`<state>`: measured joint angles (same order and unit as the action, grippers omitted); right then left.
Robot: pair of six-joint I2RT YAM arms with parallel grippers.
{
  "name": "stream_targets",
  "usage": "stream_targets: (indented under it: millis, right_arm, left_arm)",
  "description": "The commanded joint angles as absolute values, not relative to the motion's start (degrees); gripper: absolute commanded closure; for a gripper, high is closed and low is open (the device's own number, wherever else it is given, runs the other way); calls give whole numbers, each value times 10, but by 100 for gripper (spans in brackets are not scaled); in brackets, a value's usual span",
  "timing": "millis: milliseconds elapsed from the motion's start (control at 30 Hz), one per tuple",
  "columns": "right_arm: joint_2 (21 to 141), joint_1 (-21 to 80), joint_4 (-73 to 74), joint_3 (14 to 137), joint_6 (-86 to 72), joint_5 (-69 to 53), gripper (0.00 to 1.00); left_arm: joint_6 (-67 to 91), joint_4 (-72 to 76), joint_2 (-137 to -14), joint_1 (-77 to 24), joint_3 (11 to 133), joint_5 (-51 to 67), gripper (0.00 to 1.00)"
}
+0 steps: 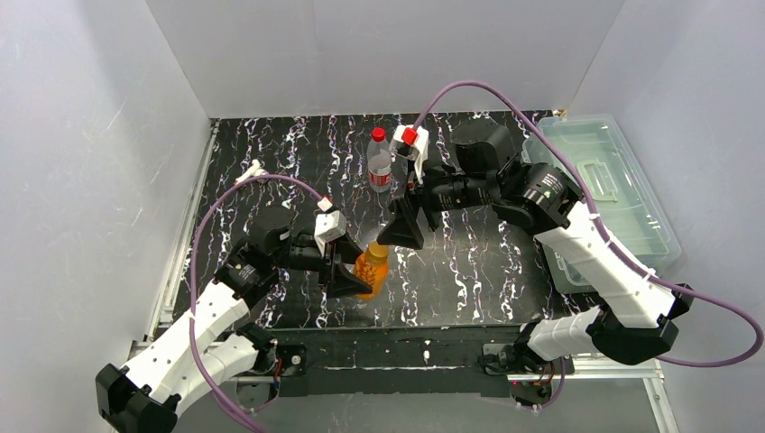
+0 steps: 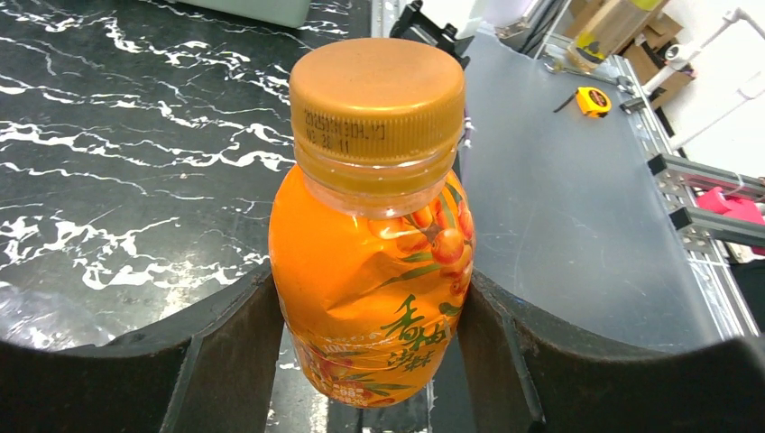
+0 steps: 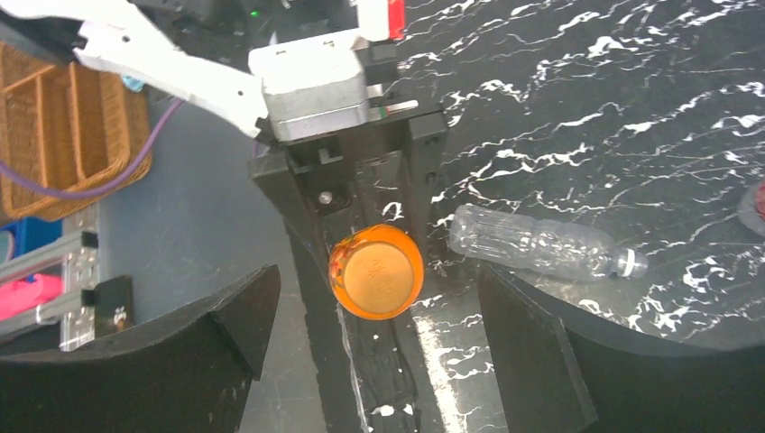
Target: Screw on the bottle caps
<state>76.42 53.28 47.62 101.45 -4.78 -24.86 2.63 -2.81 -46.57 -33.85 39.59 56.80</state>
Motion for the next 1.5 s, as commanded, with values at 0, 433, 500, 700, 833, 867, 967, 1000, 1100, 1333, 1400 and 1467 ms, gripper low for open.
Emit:
stream_targets:
  millis: [0,433,500,700,833,867,967,1000,1100,1333,1400,1467]
  right_arm:
    - [763,534,482,1017,-14,-311,12]
    - [791,537,508,985,23,-327,19]
    - [796,538,506,984,24,-331,19]
    - [808,543,503,980,23,-347,21]
    - [812,547,502,978,21,-353,22]
    - [814,548,501,978,20,-355,23]
    - [817,550,501,977,16,-358,27]
    - [818,551,501,977,15,-358,29]
    - [821,552,501,978,11,-361,34]
    - [850,552,513,1000,-81,-270,89]
    - [871,553,506,1017,-164,-230,99]
    - [906,552,501,1043,-251,-206,99]
  left_arm:
    - [38,-12,-467,-333,417,622,100]
    - [48,-4,-479,-332,428,632,100]
    - [49,-4,-479,-332,428,632,100]
    - [45,-3,-476,-332,427,629,100]
    - [45,-4,-475,-331,425,628,100]
    - [45,-4,-475,-331,424,628,100]
    - [46,-4,-473,-330,422,627,100]
    - [46,-4,-472,-330,422,625,100]
    - [46,-4,-470,-330,420,622,100]
    - [5,-22,-451,-327,435,463,100]
    - [-39,-36,-457,-327,455,364,100]
    - [-70,-35,-477,-327,484,292,100]
